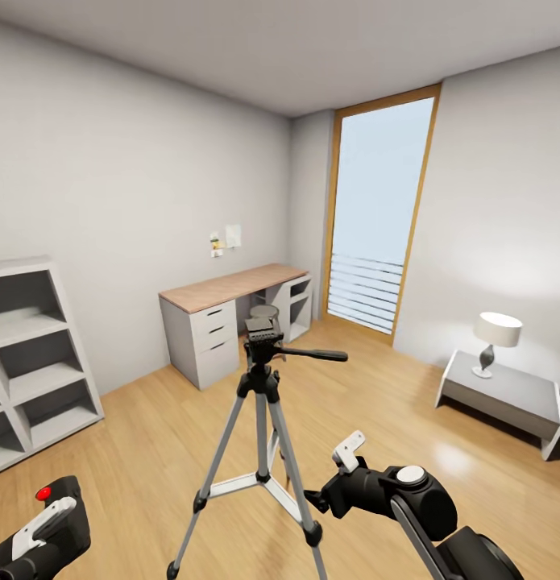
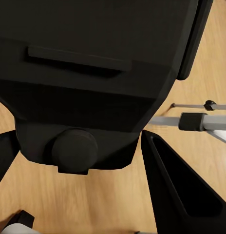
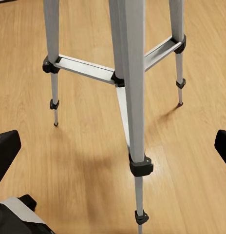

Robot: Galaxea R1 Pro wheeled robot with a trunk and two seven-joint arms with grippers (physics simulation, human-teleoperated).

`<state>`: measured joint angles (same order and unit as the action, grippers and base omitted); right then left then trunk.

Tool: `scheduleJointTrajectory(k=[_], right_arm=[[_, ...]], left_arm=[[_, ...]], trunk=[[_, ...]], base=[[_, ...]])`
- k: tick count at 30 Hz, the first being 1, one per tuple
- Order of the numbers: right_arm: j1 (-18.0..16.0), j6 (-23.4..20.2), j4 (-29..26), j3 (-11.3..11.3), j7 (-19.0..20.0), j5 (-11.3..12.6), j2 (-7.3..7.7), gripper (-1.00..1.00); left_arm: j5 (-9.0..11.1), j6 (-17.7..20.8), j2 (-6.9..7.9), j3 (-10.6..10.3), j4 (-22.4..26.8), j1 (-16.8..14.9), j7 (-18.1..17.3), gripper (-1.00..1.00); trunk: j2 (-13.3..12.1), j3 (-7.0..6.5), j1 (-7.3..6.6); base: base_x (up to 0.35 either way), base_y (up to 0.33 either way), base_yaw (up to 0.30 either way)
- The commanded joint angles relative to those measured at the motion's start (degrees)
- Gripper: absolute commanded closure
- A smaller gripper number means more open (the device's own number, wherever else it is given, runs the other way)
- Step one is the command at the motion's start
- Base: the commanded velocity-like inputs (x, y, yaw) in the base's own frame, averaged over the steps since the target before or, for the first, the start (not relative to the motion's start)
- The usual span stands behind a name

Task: Attach the digital camera to the camera tripod in the bedroom.

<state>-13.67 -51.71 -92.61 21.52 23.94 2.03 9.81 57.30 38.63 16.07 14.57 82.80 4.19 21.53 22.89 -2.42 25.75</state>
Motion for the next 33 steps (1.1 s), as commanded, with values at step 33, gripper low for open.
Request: scheduleJointTrajectory(k=[33], right_arm=[[0.0, -0.1, 0.0, -0.2, 0.0, 0.2, -0.67, -1.00]], left_arm=[[0.6, 0.1, -0.04, -0.2, 0.1, 0.0, 0.4, 1.00]], trunk=[[0.0, 0.01, 0.03]], base=[[0.066, 0.024, 0.000]])
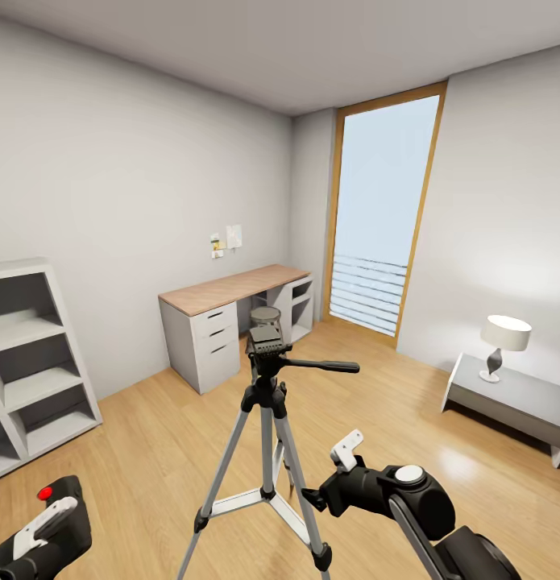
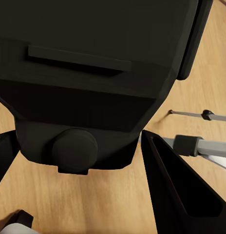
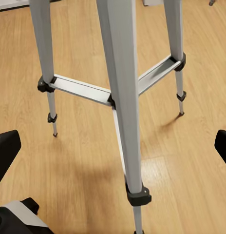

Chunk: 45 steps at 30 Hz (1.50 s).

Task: Attach the digital camera to the camera tripod in the bedroom.

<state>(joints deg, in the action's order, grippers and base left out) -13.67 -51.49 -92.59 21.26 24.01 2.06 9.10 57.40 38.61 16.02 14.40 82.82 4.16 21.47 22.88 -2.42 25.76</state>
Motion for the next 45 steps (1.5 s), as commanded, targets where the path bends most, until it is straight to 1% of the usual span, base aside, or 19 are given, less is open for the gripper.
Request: scheduleJointTrajectory(k=[1, 5, 8, 14, 16, 18, 19, 20, 21, 22, 26, 31, 34, 38, 43, 45], right_arm=[[0.0, -0.2, 0.0, 0.1, 0.0, 0.2, 0.00, -1.00], [0.0, 0.0, 0.1, 0.0, -0.1, 0.1, -0.08, -1.00], [-0.1, 1.0, 0.7, -0.1, -0.1, 0.2, -0.11, -1.00], [-0.1, 5.9, 3.0, -0.2, -0.1, 0.4, -0.18, -1.00], [-0.1, 7.8, 4.2, -0.2, -0.1, 0.5, -0.20, -1.00], [-0.1, 9.6, 5.4, -0.2, 0.0, 0.6, -0.23, -1.00], [-0.1, 11.2, 6.4, -0.1, -0.1, 0.6, -0.26, -1.00], [-0.1, 11.2, 6.4, -0.1, -0.1, 0.6, -0.26, -1.00], [-0.1, 12.6, 7.4, -0.1, -0.2, 0.7, -0.31, -1.00], [-0.1, 12.6, 7.4, -0.1, -0.2, 0.7, -0.31, -1.00], [-0.1, 15.3, 9.1, 0.0, -0.3, 0.7, -0.36, -1.00], [-0.1, 18.0, 10.1, 0.2, -0.4, 0.4, -0.39, -1.00], [-0.1, 18.5, 10.6, 0.3, -0.5, 0.3, -0.41, -1.00], [-0.3, 19.5, 13.1, 0.5, -0.6, 0.0, -0.54, -1.00], [-0.5, 21.9, 16.6, 0.7, -0.6, -0.2, -1.52, -1.00], [-0.6, 22.4, 17.1, 0.7, -0.5, -0.4, -1.73, -1.00]], left_arm=[[0.5, 0.1, 0.02, -0.2, 0.1, 0.0, 0.5, 1.00], [0.5, 0.1, 0.05, -1.3, 0.1, -0.4, 0.5, 1.00], [0.5, 0.1, 0.06, -1.9, 0.1, -0.6, 0.5, 1.00], [0.1, 0.0, 0.13, -2.4, 0.1, -0.8, 0.4, 1.00], [-0.8, -0.1, 0.14, -2.5, 0.2, -0.9, 0.3, 1.00], [-2.3, -0.1, 0.11, -2.5, 0.2, -0.9, 0.1, 1.00], [-3.6, -0.1, 0.10, -2.6, 0.2, -0.9, 0.0, 1.00], [-3.6, -0.1, 0.10, -2.6, 0.2, -0.9, 0.0, 1.00], [-4.6, -0.1, 0.09, -2.6, 0.2, -0.9, -0.1, 1.00], [-4.6, -0.1, 0.09, -2.6, 0.2, -0.9, -0.1, 1.00], [-5.7, -0.1, 0.07, -3.1, 0.3, -0.9, -0.9, 1.00], [-6.2, -0.1, 0.07, -3.4, 0.3, -0.9, -2.2, 1.00], [-6.3, -0.1, 0.08, -3.4, 0.3, -0.9, -2.8, 1.00], [-6.4, -0.1, 0.10, -3.5, 0.3, -0.9, -3.7, 1.00], [-6.5, -0.1, 0.14, -3.5, 0.4, -0.9, -4.1, 1.00], [-6.5, -0.1, 0.14, -3.5, 0.4, -0.9, -4.2, 1.00]], trunk=[[0.0, 0.01, 0.02], [0.0, 0.01, 0.02], [0.0, 0.01, 0.02], [0.0, 0.01, 0.02], [0.0, 0.01, 0.02], [0.0, 0.01, 0.02], [0.0, 0.01, 0.02], [0.0, 0.01, 0.02], [0.0, 0.01, 0.02], [0.0, 0.01, 0.02], [0.0, 0.01, 0.02], [0.0, 0.01, 0.02], [0.0, 0.01, 0.02], [0.0, 0.01, 0.02], [0.0, 0.01, 0.02], [0.0, 0.01, 0.02]], base=[[0.005, 0.000, 0.000], [0.003, 0.000, 0.000], [0.001, 0.000, 0.000], [0.000, 0.000, 0.000], [0.000, 0.000, 0.000], [0.000, 0.000, 0.000], [0.000, 0.000, 0.000], [0.000, 0.000, 0.000], [0.000, 0.000, 0.000], [0.000, 0.000, 0.000], [0.000, 0.000, 0.000], [0.000, 0.000, 0.000], [0.000, 0.000, 0.000], [0.000, 0.000, 0.000], [0.000, 0.000, 0.000], [0.000, 0.000, 0.000]])
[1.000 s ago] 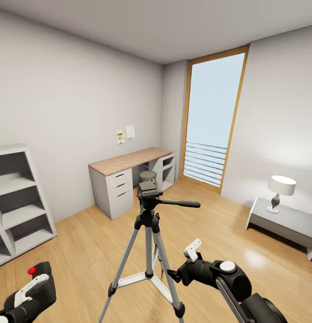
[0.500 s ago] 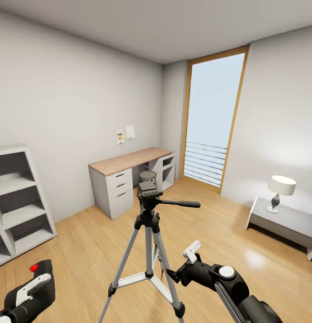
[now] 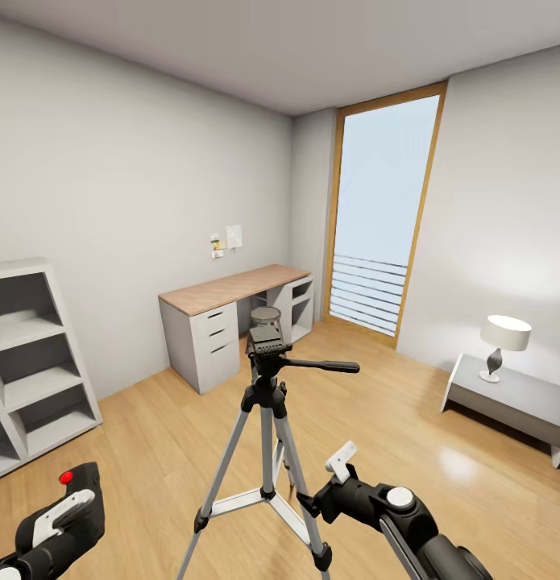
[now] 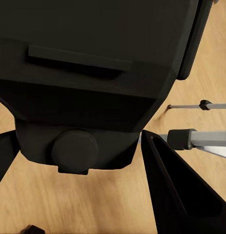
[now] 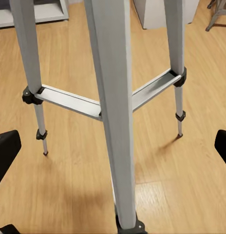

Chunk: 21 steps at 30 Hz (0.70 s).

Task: Attach the digital camera to the camera tripod in the bedroom.

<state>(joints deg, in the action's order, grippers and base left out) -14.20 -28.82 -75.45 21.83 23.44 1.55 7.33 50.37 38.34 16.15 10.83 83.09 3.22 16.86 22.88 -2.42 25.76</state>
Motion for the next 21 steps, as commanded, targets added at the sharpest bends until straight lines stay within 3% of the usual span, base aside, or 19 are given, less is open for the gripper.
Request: scheduleJointTrajectory(k=[1, 10, 21], right_arm=[[-0.1, 0.3, 0.6, 0.1, 0.1, -0.4, -0.26, -1.00], [-0.1, 1.3, 1.7, 0.1, 0.2, -4.8, -0.75, -1.00], [-0.6, 1.5, 1.9, -0.2, 0.6, -6.3, -1.93, -1.00]], left_arm=[[0.5, 0.2, 0.02, 0.0, 0.1, 0.0, 0.4, 1.00], [0.5, 0.2, 0.02, -0.1, 0.6, 0.0, 0.2, 1.00], [0.4, 0.0, 0.21, -1.8, 0.8, -0.4, 0.3, 1.00]], trunk=[[0.0, 0.01, 0.02], [0.0, 0.01, 0.02], [0.0, 0.01, 0.02]], base=[[0.000, 0.000, 0.000], [0.000, 0.000, 0.000], [0.000, 0.000, 0.000]])
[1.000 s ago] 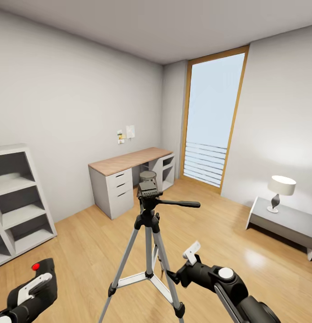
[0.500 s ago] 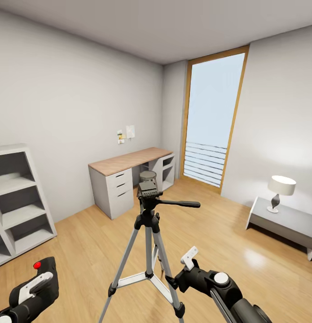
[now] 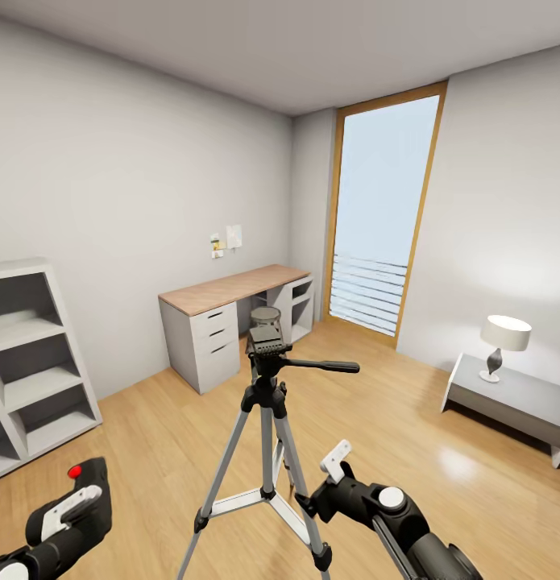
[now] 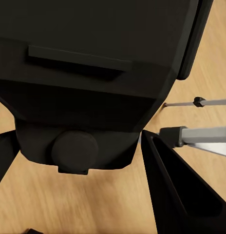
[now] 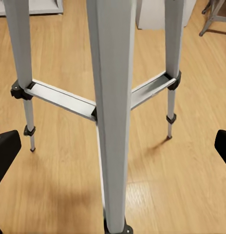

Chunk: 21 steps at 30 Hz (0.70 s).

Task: Attach the digital camera to the camera tripod in the bedroom.

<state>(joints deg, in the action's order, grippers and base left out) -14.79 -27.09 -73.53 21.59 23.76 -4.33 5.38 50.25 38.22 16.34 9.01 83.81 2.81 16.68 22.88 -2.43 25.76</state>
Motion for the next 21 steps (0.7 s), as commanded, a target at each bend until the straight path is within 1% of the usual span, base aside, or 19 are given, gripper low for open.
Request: scheduleJointTrajectory(k=[1, 10, 17, 19, 21], right_arm=[[-0.1, -0.2, -0.1, 0.0, 0.3, -0.5, -0.09, -1.00], [-0.4, -0.2, 0.0, -0.2, 0.4, -0.2, -0.50, -1.00], [-1.5, -0.2, 0.3, -0.2, 0.3, -0.2, -0.68, -1.00], [-1.8, -0.2, 0.7, -0.2, 0.3, -0.2, -0.87, -1.00], [-2.1, -0.1, 1.3, -0.2, 0.3, -0.3, -1.38, -1.00]], left_arm=[[0.5, 0.1, 0.03, -0.1, 0.1, 0.0, 0.4, 1.00], [0.5, -0.4, -0.03, -0.5, 0.2, -0.2, 0.4, 1.00], [0.5, -0.5, -0.03, -0.5, 0.2, -0.3, 0.4, 1.00], [0.5, -0.5, 0.05, -0.6, 0.2, -0.3, 0.4, 1.00], [0.5, -0.5, 0.06, -0.6, 0.3, -0.4, 0.4, 1.00]], trunk=[[0.0, 0.01, 0.02], [0.0, 0.01, 0.02], [0.0, 0.01, 0.02], [0.0, 0.01, 0.02], [0.0, 0.01, 0.02]], base=[[0.000, 0.000, 0.000], [0.000, 0.000, 0.000], [0.000, 0.000, 0.000], [0.000, 0.000, 0.000], [0.000, 0.000, 0.000]])
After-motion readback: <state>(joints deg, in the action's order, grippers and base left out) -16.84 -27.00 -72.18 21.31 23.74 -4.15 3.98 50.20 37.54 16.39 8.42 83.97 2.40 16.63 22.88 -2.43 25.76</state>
